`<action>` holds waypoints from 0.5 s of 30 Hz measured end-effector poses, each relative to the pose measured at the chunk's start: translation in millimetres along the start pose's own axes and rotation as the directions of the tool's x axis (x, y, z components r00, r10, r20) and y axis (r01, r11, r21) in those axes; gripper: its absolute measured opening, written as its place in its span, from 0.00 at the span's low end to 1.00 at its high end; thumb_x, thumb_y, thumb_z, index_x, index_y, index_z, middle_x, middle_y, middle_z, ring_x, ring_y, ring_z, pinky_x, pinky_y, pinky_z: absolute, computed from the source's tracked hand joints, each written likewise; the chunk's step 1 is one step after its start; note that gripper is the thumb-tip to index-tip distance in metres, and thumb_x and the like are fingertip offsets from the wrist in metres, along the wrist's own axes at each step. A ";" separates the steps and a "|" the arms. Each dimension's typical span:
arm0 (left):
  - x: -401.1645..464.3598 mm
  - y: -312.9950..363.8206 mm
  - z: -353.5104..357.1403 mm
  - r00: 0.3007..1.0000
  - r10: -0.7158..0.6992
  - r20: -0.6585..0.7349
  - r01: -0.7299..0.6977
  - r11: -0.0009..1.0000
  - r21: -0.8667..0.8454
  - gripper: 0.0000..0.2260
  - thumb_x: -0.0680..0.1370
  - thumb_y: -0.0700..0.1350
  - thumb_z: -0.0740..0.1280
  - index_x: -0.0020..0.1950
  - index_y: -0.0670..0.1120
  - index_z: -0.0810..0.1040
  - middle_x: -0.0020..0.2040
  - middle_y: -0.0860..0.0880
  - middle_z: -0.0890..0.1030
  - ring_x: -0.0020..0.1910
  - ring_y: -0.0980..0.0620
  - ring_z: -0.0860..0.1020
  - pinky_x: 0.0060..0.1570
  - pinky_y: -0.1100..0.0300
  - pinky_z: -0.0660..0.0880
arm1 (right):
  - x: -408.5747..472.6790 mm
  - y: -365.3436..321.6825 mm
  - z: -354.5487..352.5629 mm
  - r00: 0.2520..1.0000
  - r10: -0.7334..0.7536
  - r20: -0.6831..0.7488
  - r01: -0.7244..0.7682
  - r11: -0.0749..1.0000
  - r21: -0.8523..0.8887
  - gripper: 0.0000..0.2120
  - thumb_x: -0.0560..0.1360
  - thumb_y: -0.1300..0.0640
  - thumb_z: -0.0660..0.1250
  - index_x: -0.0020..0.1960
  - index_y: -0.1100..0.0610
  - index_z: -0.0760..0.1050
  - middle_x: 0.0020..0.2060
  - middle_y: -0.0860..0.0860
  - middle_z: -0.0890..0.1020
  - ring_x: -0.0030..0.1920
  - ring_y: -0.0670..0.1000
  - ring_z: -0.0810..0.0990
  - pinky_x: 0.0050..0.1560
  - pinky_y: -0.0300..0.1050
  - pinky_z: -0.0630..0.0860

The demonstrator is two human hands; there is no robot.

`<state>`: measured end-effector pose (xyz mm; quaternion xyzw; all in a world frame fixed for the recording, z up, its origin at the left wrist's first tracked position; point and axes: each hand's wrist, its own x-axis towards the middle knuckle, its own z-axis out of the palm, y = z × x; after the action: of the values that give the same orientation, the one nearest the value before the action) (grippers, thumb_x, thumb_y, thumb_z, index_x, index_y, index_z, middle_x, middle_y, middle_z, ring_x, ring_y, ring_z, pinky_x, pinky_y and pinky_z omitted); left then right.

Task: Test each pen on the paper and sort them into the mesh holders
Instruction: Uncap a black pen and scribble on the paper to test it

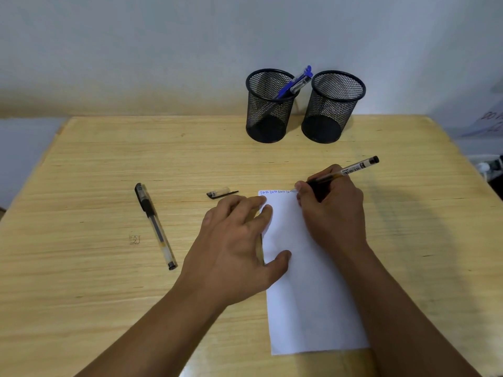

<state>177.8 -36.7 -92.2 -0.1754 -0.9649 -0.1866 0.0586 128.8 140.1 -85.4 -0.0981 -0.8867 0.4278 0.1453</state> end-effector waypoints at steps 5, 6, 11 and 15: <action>-0.2 -0.2 0.5 1.000 0.003 -0.003 -0.003 1.000 0.006 0.30 0.69 0.68 0.63 0.64 0.52 0.77 0.69 0.57 0.73 0.69 0.51 0.64 0.59 0.55 0.61 | 0.7 0.5 -0.6 1.000 -0.009 0.010 0.009 1.000 -0.018 0.06 0.75 0.53 0.71 0.45 0.52 0.74 0.33 0.37 0.76 0.35 0.36 0.76 0.36 0.24 0.66; -0.1 -0.3 0.7 1.000 0.001 -0.004 -0.001 1.000 0.005 0.30 0.69 0.68 0.63 0.64 0.52 0.76 0.69 0.57 0.73 0.69 0.51 0.64 0.60 0.55 0.61 | 0.9 0.8 -1.3 1.000 -0.007 0.016 0.007 1.000 -0.023 0.06 0.75 0.53 0.71 0.45 0.51 0.74 0.33 0.37 0.77 0.34 0.36 0.76 0.35 0.23 0.66; -0.2 -0.9 1.8 1.000 0.001 -0.012 -0.001 1.000 0.006 0.30 0.69 0.69 0.63 0.63 0.53 0.76 0.69 0.56 0.73 0.69 0.51 0.64 0.60 0.53 0.64 | 1.8 2.4 -2.1 1.000 0.010 0.003 -0.010 1.000 0.005 0.06 0.75 0.52 0.71 0.45 0.51 0.75 0.34 0.40 0.80 0.35 0.33 0.78 0.34 0.20 0.68; 0.1 -0.9 2.4 1.000 -0.003 -0.020 0.003 1.000 0.006 0.30 0.69 0.68 0.63 0.64 0.52 0.77 0.68 0.56 0.73 0.69 0.50 0.65 0.61 0.50 0.66 | 0.8 0.7 -1.1 1.000 -0.014 0.001 0.014 1.000 -0.007 0.06 0.75 0.53 0.71 0.44 0.51 0.74 0.32 0.38 0.77 0.36 0.27 0.76 0.35 0.18 0.67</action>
<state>177.2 -36.5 -94.7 -0.1719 -0.9651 -0.1856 0.0684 128.4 141.6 -85.1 -0.0923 -0.8890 0.4236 0.1474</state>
